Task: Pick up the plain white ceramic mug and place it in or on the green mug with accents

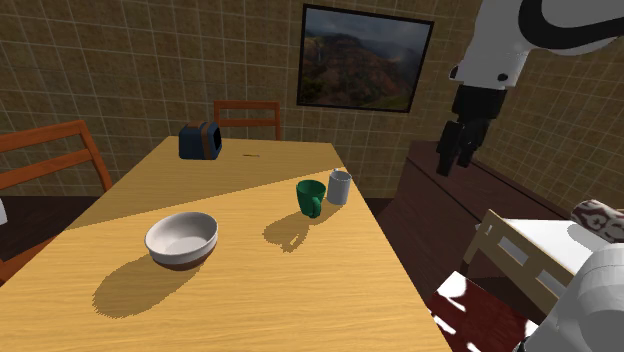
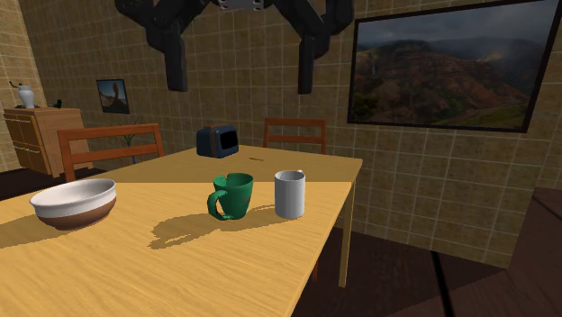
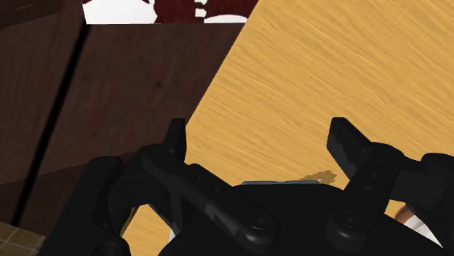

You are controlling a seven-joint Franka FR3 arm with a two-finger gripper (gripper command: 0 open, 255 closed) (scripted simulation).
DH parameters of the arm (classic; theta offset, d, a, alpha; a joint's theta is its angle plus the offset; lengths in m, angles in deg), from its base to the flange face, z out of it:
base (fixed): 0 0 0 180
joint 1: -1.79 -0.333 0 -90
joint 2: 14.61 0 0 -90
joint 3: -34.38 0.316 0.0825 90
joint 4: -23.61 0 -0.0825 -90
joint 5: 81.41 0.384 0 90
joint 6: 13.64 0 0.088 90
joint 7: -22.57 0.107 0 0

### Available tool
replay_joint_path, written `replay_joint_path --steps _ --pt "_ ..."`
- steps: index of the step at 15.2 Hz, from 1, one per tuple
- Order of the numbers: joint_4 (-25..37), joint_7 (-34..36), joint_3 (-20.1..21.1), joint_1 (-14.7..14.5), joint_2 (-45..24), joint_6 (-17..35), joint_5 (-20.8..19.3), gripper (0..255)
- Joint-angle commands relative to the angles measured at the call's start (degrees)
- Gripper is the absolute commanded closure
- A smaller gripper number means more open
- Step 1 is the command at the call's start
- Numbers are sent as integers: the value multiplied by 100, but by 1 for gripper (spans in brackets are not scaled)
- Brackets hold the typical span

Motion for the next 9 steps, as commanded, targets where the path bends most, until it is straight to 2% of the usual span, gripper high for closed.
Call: replay_joint_path --steps 1,9 --pt "0 0 0 0 0 0 0 0" --pt "98 -730 -289 -20 -1390 1411 -252 0"
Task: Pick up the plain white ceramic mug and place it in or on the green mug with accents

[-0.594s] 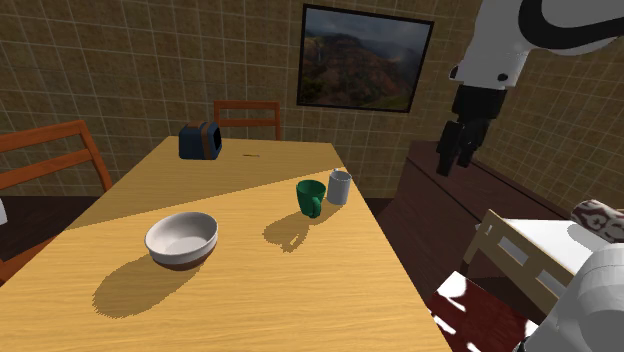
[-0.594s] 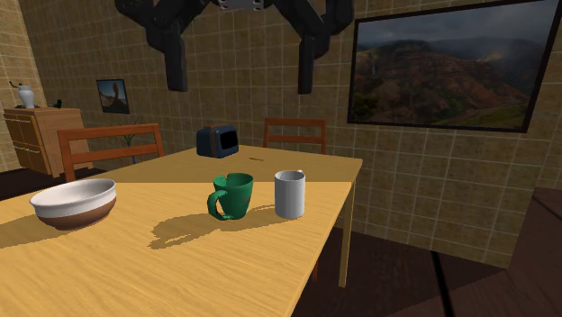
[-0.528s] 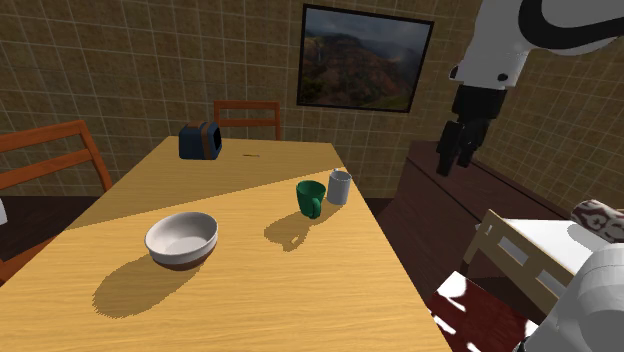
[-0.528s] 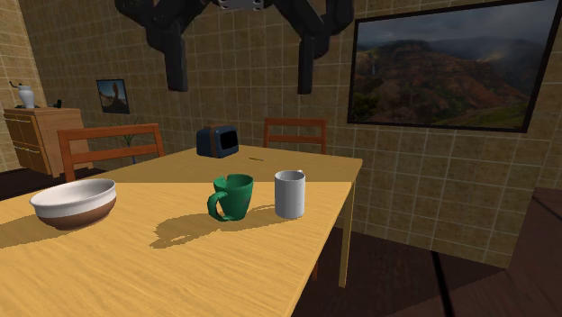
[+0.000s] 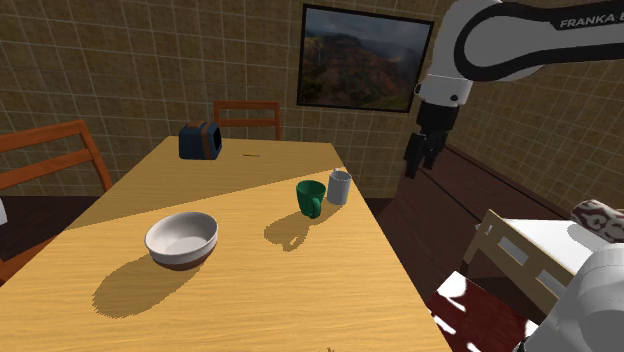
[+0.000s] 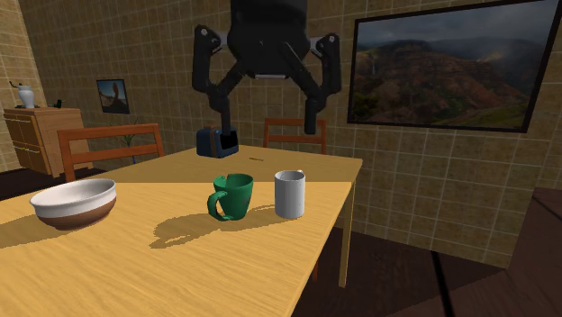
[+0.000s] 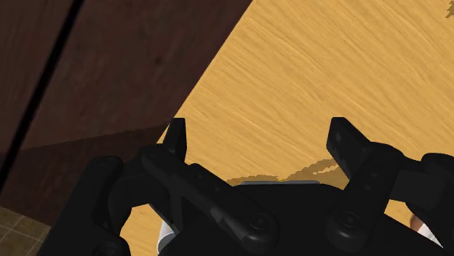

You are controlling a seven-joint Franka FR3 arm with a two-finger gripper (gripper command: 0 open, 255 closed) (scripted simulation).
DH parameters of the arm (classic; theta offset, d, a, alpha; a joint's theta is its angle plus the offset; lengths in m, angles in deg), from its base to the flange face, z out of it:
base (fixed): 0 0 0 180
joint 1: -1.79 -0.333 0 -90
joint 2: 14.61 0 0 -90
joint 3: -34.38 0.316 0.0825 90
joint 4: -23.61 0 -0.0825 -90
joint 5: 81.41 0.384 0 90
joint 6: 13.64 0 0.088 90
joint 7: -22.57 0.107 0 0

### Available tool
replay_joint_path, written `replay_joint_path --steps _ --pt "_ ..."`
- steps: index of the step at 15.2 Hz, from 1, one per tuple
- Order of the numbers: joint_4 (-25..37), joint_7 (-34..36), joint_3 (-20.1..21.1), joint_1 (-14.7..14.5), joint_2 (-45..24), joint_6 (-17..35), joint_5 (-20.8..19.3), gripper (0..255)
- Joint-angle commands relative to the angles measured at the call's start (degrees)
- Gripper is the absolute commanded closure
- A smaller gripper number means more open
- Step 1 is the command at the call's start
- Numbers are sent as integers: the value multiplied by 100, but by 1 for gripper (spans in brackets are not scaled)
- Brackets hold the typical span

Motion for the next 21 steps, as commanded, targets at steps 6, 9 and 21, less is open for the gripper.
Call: replay_joint_path --steps 6,9,21 --pt "455 -590 -192 -40 -1424 1091 -96 0" --pt "776 -838 -254 -55 -2055 1451 -96 0" --pt "2757 -1758 -302 -35 -4648 2263 49 0"
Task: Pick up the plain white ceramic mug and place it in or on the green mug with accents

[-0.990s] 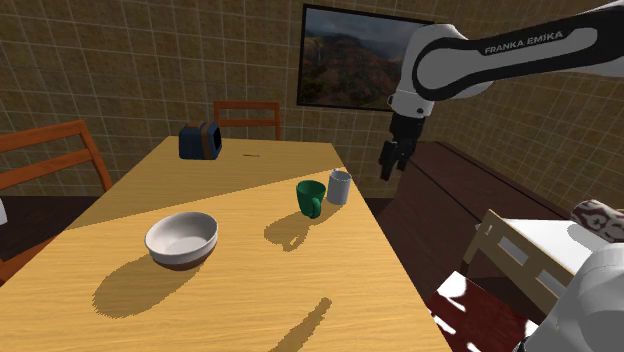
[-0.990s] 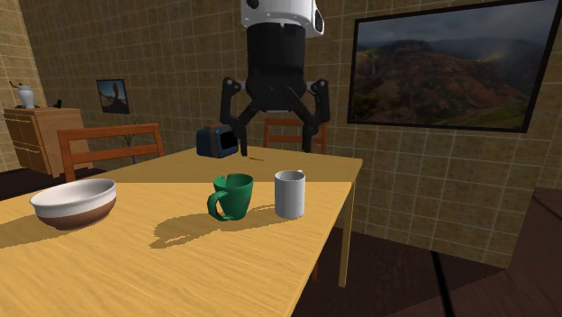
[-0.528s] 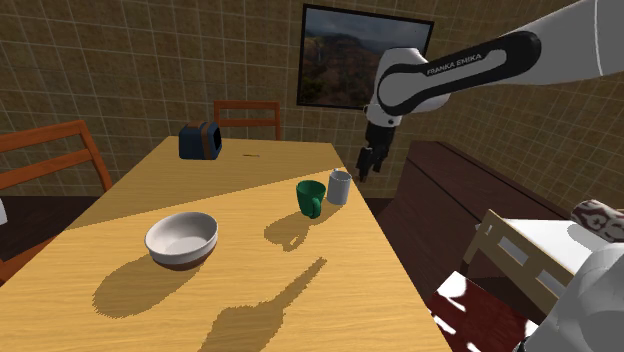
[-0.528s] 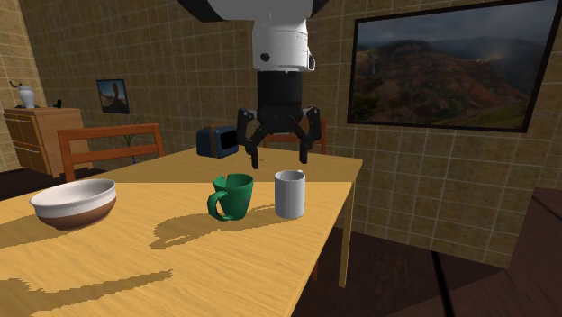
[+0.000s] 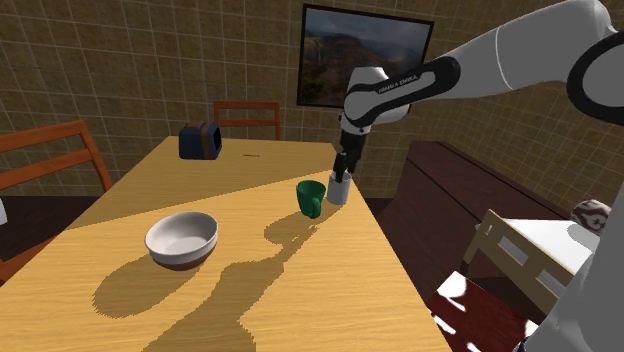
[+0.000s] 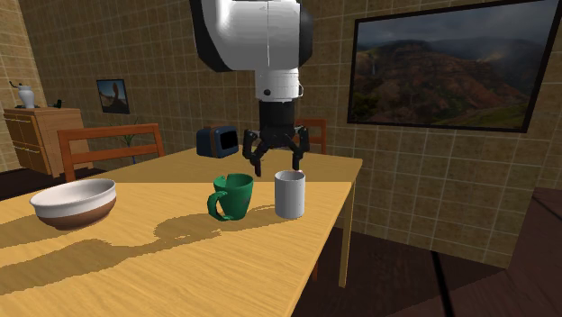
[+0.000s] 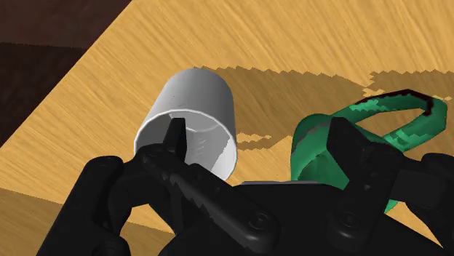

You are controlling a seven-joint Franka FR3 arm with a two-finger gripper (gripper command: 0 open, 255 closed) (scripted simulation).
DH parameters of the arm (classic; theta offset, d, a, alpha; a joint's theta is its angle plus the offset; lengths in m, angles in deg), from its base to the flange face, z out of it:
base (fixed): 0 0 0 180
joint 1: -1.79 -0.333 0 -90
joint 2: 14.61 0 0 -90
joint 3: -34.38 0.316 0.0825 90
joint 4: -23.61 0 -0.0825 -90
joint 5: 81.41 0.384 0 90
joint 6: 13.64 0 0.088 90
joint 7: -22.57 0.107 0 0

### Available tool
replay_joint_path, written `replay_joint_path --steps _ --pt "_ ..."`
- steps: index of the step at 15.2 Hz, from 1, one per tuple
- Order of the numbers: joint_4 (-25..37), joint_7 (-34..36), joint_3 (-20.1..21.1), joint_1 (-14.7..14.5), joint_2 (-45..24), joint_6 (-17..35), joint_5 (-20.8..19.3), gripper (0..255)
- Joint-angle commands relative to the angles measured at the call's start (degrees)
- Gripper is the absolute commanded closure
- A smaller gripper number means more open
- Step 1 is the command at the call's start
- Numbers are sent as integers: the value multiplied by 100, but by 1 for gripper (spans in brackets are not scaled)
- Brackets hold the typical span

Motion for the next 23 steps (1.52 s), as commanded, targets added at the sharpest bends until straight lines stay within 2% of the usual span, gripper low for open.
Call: replay_joint_path --steps 1,3,10,18,19,23 --pt "413 -152 13 21 -439 65 26 0" --pt "680 -226 29 32 -699 78 38 0" --pt "482 -241 38 42 -983 559 61 0" --pt "482 -241 38 42 -983 559 61 0" --pt "482 -241 38 42 -983 559 61 255" --pt "482 -241 38 42 -983 559 61 255"
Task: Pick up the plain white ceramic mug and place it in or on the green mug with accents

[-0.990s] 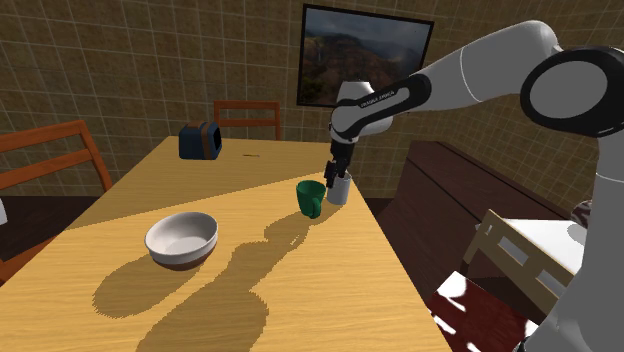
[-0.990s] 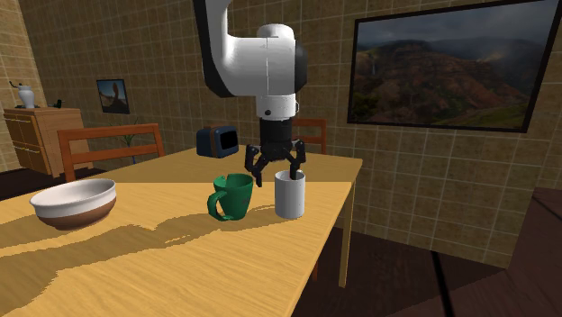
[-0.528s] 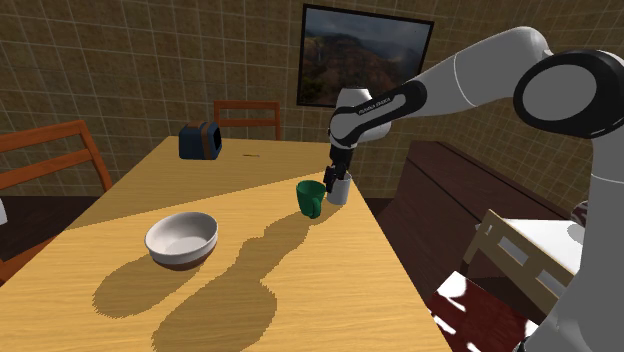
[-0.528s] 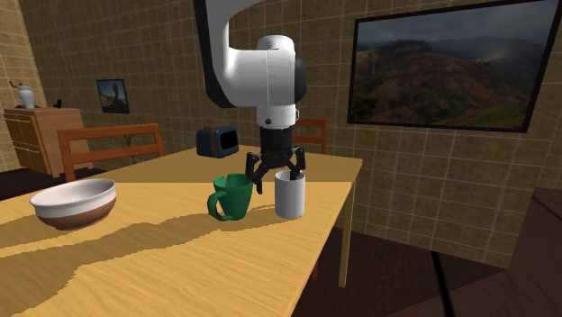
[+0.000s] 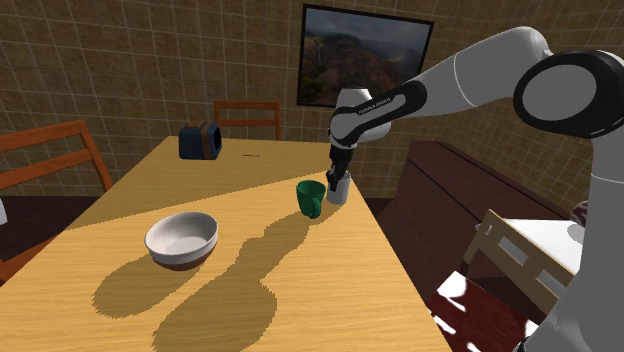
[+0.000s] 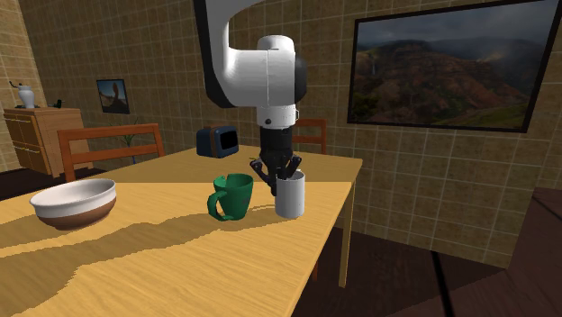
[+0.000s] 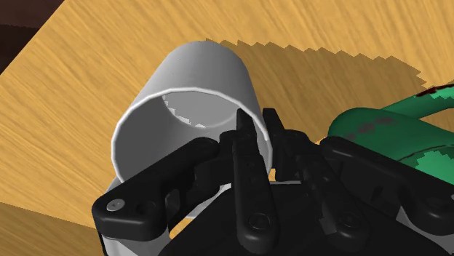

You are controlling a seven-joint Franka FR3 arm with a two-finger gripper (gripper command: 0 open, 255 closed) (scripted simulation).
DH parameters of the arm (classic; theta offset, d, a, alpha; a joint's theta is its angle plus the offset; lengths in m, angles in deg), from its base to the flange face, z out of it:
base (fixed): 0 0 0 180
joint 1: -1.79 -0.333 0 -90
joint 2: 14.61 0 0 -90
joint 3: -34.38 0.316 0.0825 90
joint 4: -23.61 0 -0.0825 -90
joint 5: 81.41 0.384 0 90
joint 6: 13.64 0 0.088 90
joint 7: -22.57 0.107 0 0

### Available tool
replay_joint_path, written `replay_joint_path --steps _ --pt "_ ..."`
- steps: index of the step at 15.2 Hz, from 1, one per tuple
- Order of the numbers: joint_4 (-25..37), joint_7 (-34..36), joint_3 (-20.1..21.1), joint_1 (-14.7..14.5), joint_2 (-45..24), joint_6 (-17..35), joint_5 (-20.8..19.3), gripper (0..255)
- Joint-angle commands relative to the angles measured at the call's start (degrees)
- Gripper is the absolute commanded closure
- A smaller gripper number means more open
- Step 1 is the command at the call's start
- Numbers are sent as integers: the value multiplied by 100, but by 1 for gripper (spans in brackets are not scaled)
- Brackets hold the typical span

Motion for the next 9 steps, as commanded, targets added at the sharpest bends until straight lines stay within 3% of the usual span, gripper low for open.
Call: replay_joint_path --steps 1,9 --pt "0 0 0 0 0 0 0 255" --pt "122 7 -5 -3 139 -260 -12 255"
